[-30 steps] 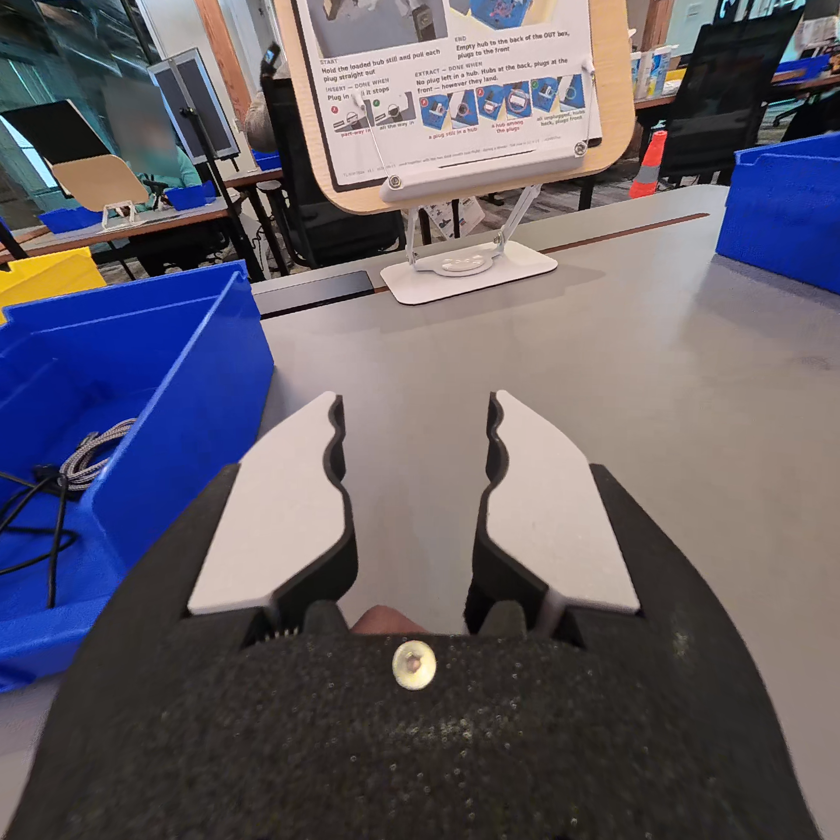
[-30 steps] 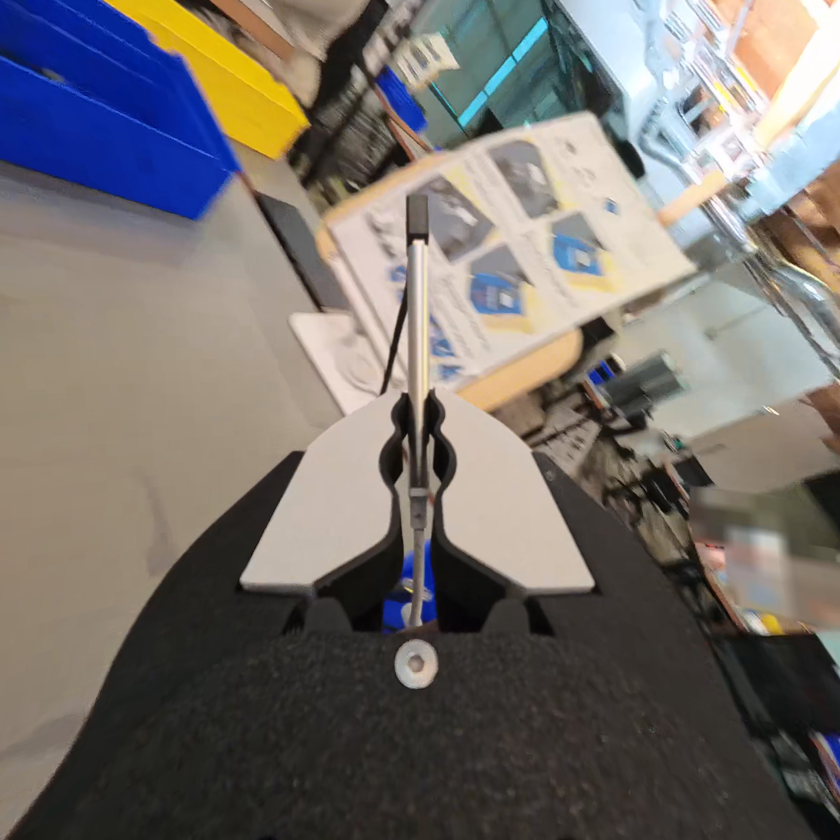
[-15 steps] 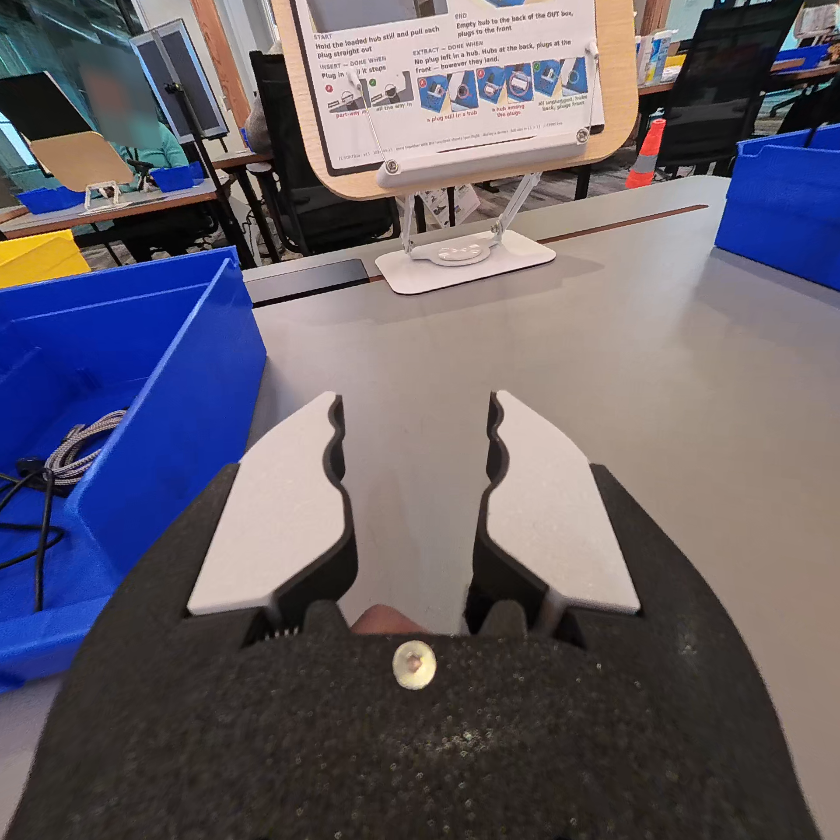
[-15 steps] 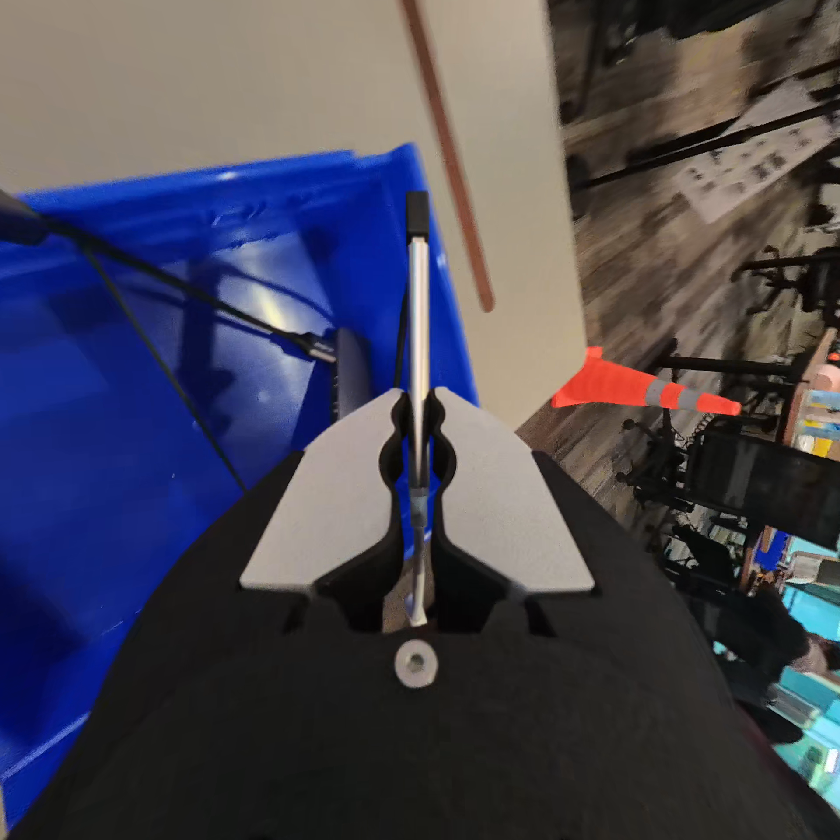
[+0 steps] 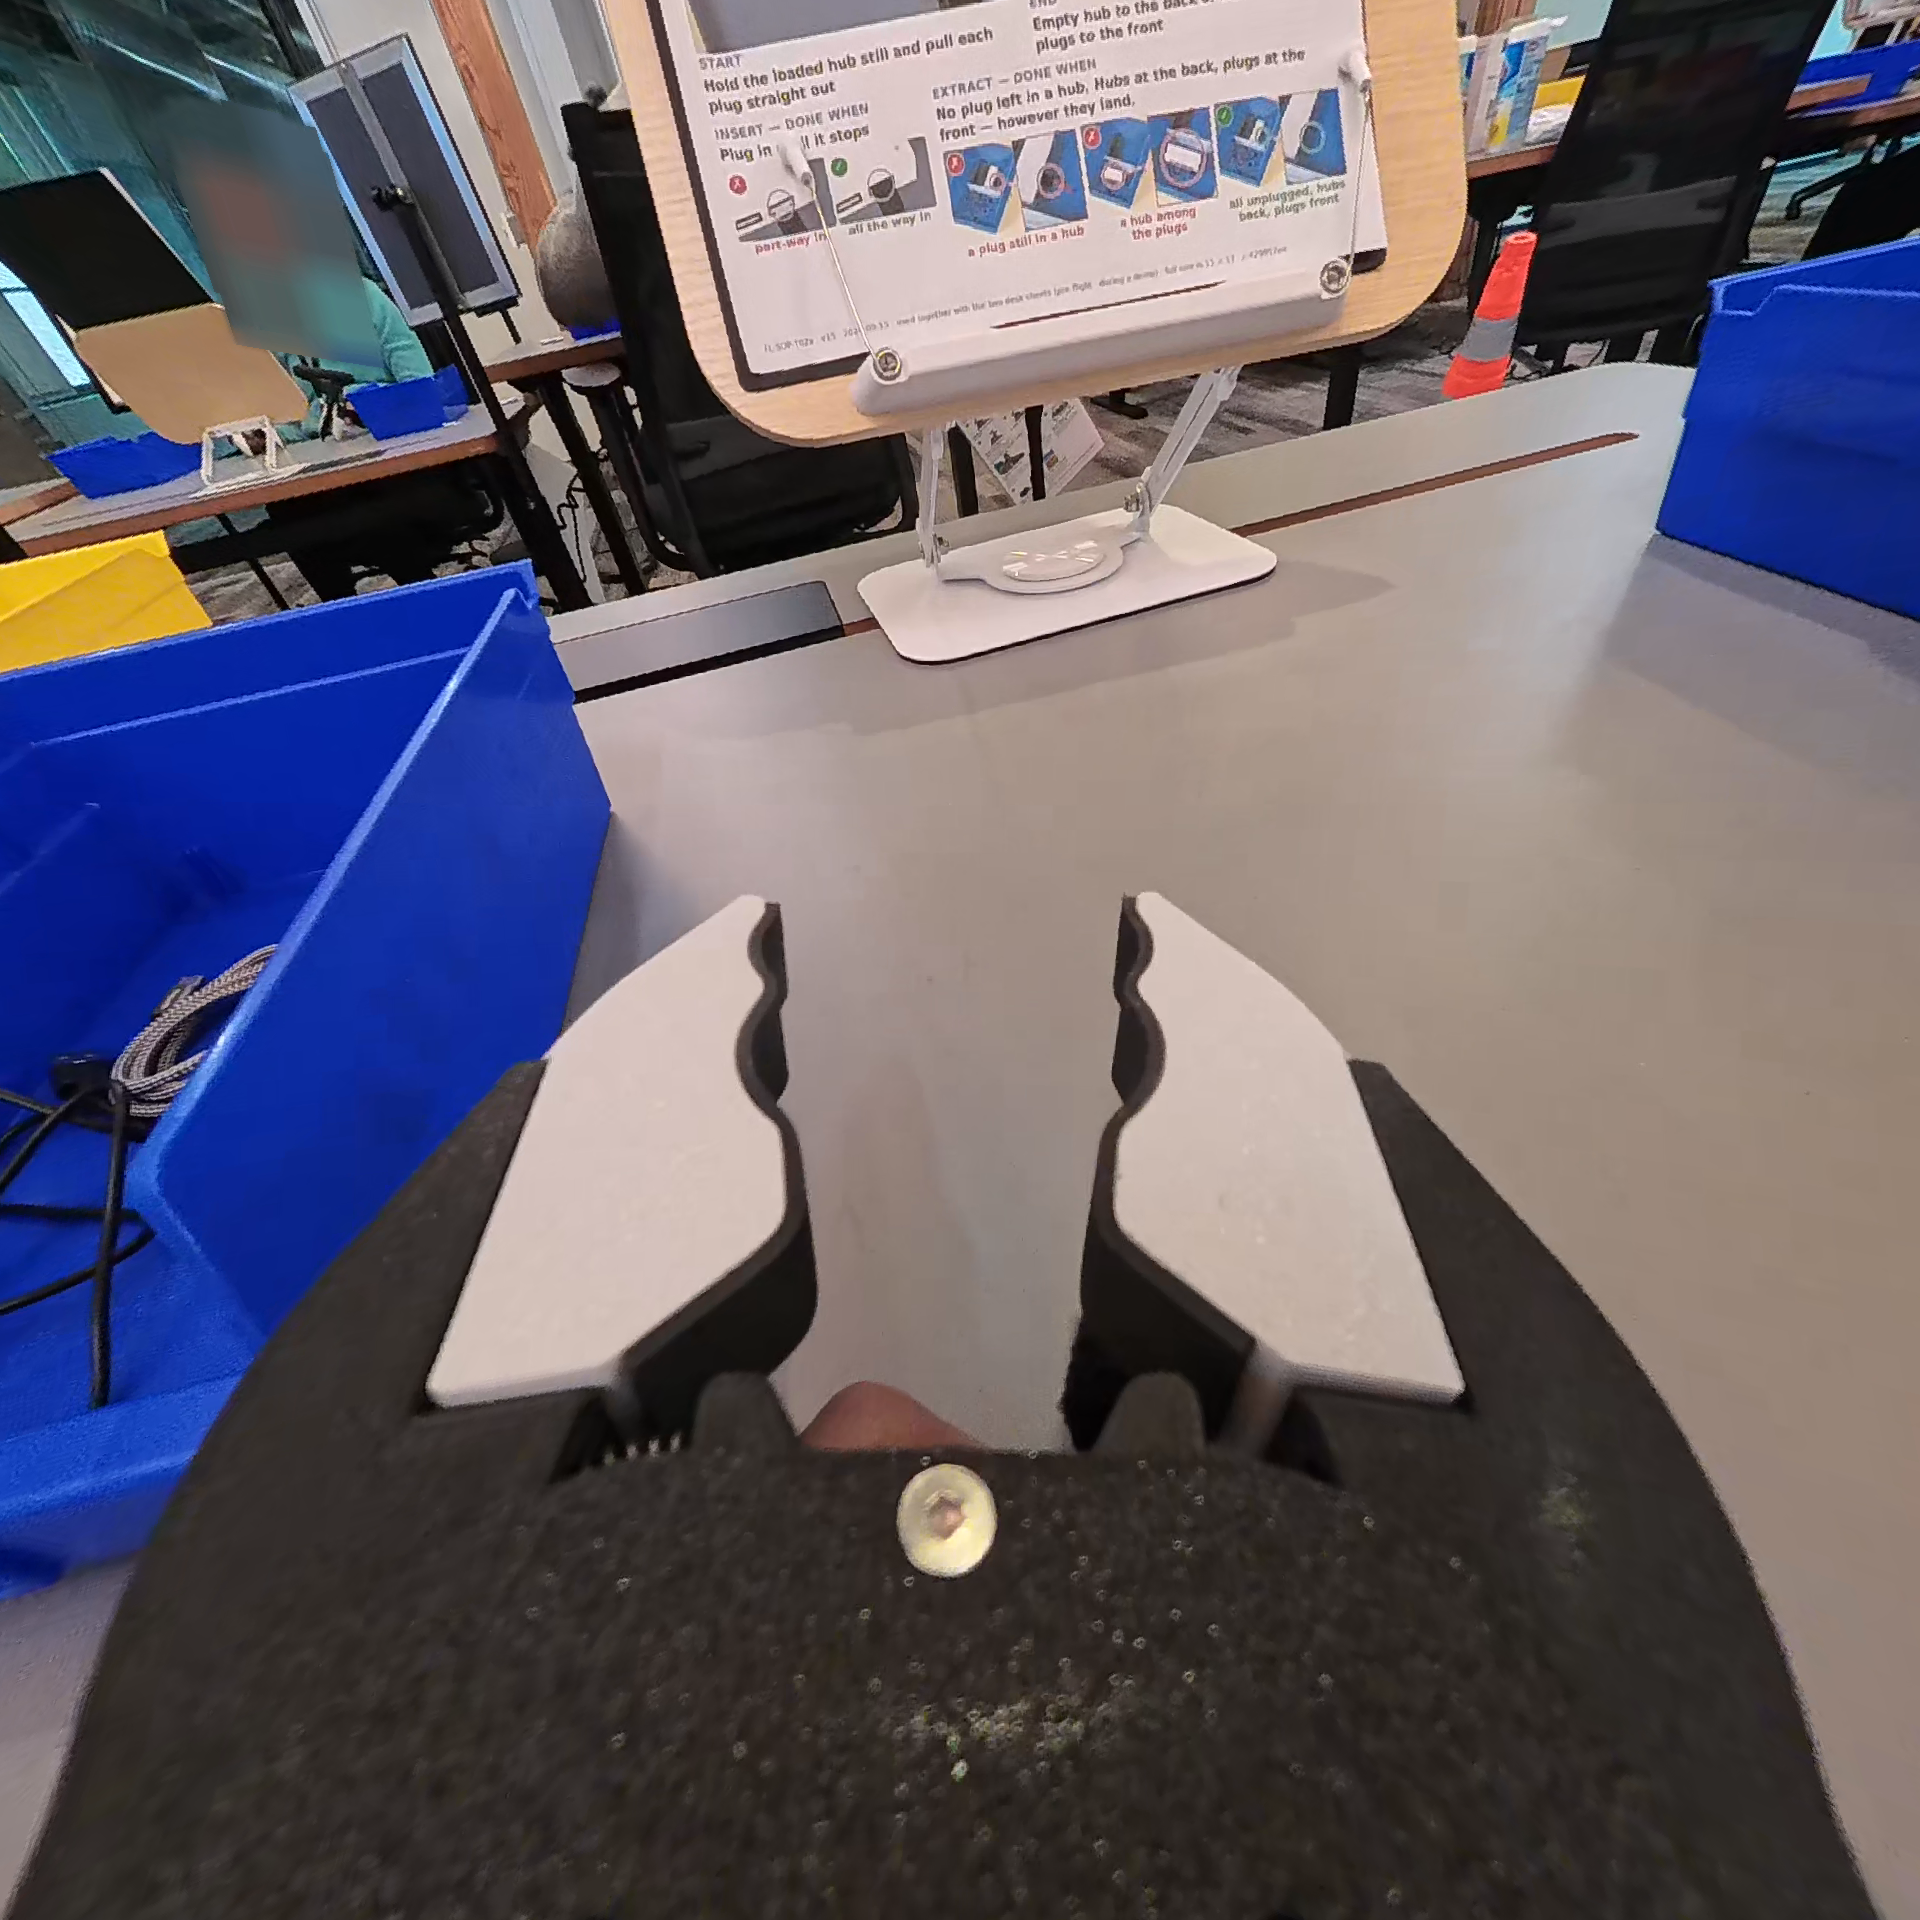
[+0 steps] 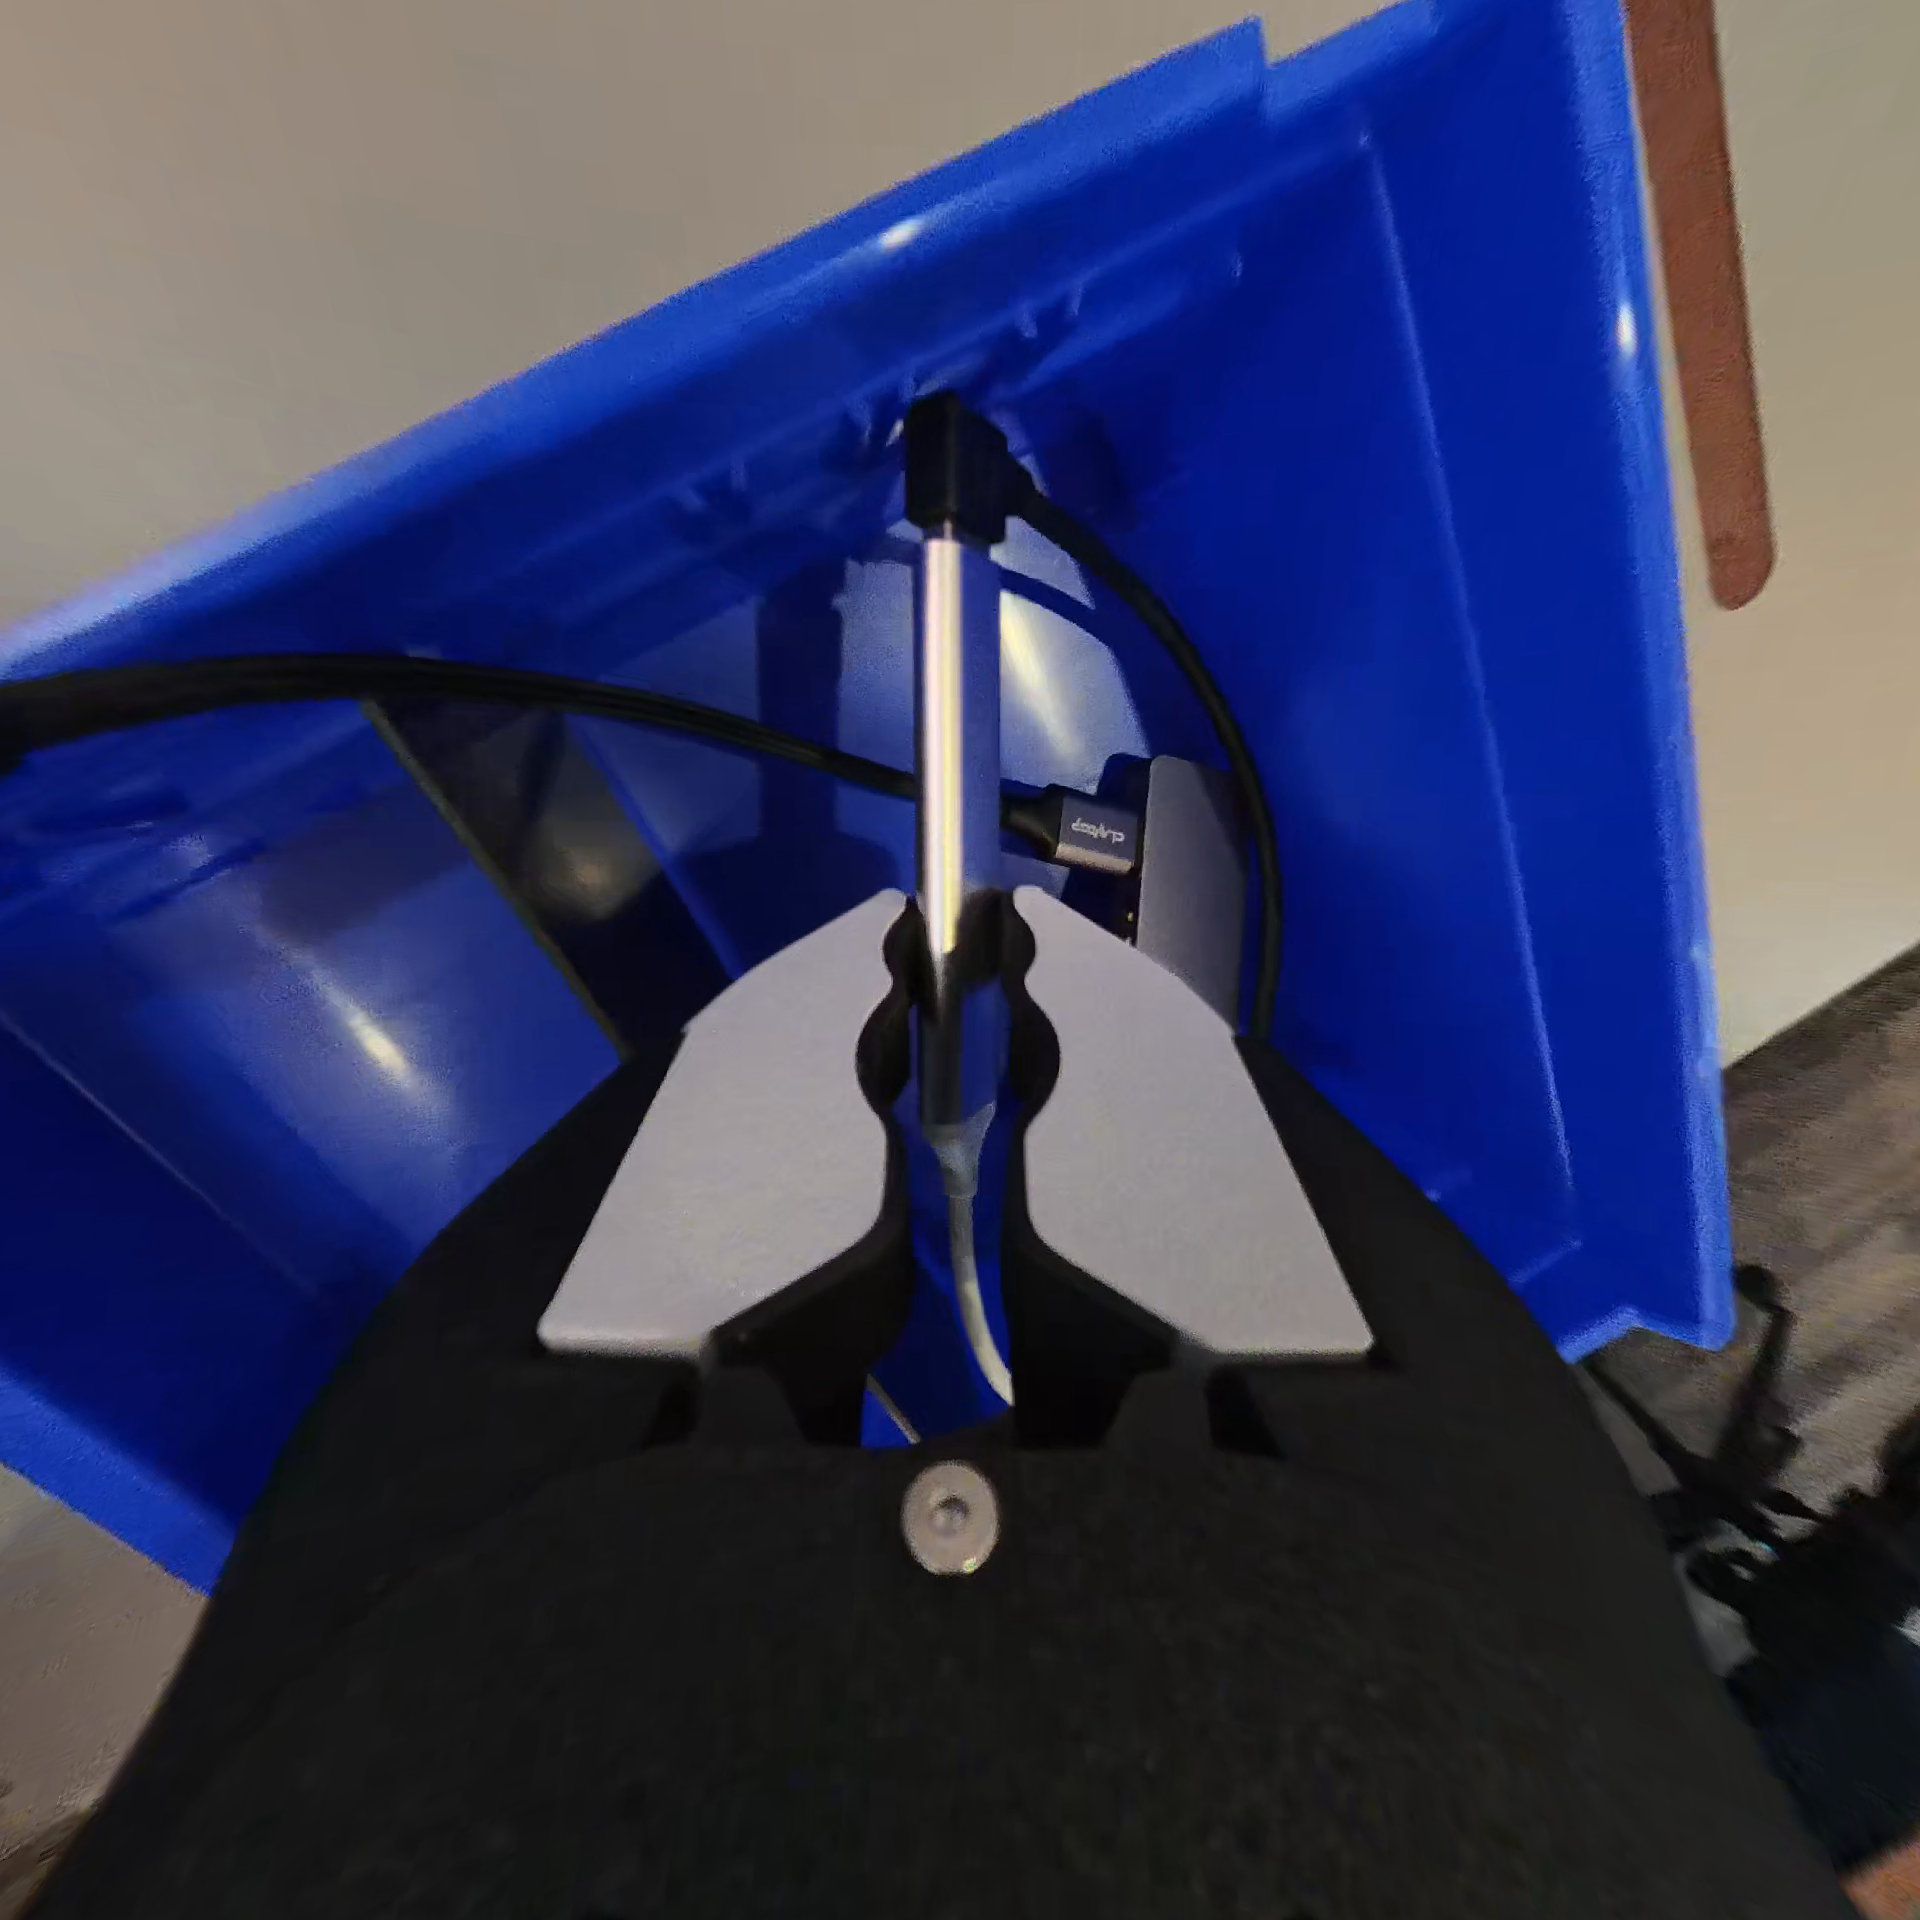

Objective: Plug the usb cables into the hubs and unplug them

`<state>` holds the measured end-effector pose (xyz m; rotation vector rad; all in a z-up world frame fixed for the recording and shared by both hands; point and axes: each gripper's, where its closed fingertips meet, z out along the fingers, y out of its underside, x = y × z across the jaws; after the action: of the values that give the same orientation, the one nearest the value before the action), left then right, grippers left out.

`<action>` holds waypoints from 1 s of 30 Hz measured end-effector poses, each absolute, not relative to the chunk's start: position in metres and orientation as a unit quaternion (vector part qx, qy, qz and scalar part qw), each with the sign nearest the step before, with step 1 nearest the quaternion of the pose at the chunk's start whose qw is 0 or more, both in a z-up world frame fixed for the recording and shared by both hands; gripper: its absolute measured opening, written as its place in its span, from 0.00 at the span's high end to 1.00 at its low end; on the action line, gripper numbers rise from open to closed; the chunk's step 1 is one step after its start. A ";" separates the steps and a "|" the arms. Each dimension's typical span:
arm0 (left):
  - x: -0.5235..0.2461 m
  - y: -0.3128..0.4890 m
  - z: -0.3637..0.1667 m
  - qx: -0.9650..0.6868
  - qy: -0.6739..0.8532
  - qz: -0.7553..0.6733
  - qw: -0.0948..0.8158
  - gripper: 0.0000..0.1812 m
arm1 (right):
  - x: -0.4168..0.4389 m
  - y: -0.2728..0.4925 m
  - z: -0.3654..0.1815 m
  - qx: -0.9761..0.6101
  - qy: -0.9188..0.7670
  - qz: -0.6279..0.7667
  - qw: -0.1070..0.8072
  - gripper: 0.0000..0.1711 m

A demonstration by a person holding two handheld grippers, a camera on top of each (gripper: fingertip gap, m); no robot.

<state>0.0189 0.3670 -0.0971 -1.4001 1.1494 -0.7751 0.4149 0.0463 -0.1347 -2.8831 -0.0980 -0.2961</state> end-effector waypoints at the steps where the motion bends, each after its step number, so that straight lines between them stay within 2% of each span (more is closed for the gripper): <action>1: 0.019 0.367 -0.097 -0.591 0.486 -0.329 0.554 0.67 | 0.414 0.046 -0.134 -0.987 -0.029 -0.093 0.124 0.92; 4: 0.017 0.367 -0.094 -0.589 0.480 -0.329 0.561 0.67 | 0.415 0.044 -0.123 -0.985 -0.011 -0.097 0.142 0.79; 9: 0.018 0.370 -0.096 -0.598 0.477 -0.329 0.553 0.67 | 0.391 0.043 -0.054 -0.957 0.015 -0.120 0.263 0.74; 13: 0.025 0.369 -0.101 -0.599 0.493 -0.328 0.540 0.70 | 0.333 0.066 0.027 -0.866 0.033 -0.184 0.464 0.74; 15: 0.029 0.371 -0.098 -0.599 0.485 -0.331 0.545 0.70 | 0.291 0.089 0.045 -0.815 0.054 -0.202 0.541 0.77; 18: 0.036 0.376 -0.103 -0.624 0.473 -0.332 0.526 0.68 | 0.236 0.127 0.029 -0.780 0.083 -0.196 0.588 0.73; 20: 0.044 0.377 -0.111 -0.654 0.467 -0.348 0.483 0.63 | 0.205 0.156 0.003 -0.777 0.110 -0.141 0.603 0.70; 22: 0.053 0.373 -0.116 -0.677 0.450 -0.387 0.435 0.62 | 0.184 0.181 -0.027 -0.775 0.134 -0.098 0.609 0.69; 26: 0.058 0.374 -0.118 -0.688 0.437 -0.410 0.409 0.59 | 0.172 0.208 -0.085 -0.780 0.163 -0.102 0.595 0.67; 30: 0.058 0.374 -0.120 -0.689 0.442 -0.396 0.416 0.58 | 0.180 0.215 -0.107 -0.783 0.177 -0.124 0.583 0.65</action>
<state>0.0584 0.3745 -0.1197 -1.7299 1.1098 -0.9954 0.1796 0.2146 -0.1070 -1.8278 0.4143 -0.2901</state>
